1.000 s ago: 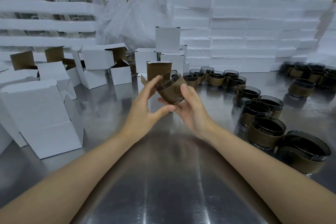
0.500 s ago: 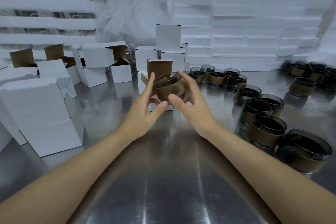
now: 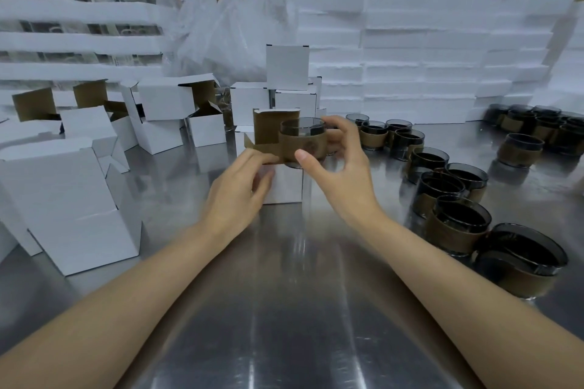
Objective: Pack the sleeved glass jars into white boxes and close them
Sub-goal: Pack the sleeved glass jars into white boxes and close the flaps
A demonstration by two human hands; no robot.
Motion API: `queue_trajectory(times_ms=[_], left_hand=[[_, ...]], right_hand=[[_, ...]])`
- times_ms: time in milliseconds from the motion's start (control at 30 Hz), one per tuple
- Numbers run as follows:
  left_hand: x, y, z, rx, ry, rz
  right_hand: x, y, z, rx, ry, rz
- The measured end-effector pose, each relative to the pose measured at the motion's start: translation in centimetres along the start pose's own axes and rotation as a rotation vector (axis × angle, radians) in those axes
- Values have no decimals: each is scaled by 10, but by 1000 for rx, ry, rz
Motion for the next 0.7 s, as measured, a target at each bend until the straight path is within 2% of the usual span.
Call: queue_trajectory(times_ms=[167,333,467,600,700], left_hand=[[16,0,-4,11,140,9],[20,3,-4,-11,242,-65],[13,-2,-1,81,163,-190],[12,-1,0,36,165,-228],[12,-2,1,46,160,-233]], right_hand=[[4,-4,2,86,-21,-231],[4,2,1,58,-77,-356],[4,3,2,42,-66,-321],[-1,1,1,73,-83,-262],[4,3,1,54,-48,-335]])
Point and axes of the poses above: each hand's wrist, its own z-axis towards the middle knuckle, its own y-axis out of the palm, x = y × z, the point moved 7 cm from there along z, towards the middle knuckle, and after that the axes turned 14 degrees about -z, right-handed, at the moved point
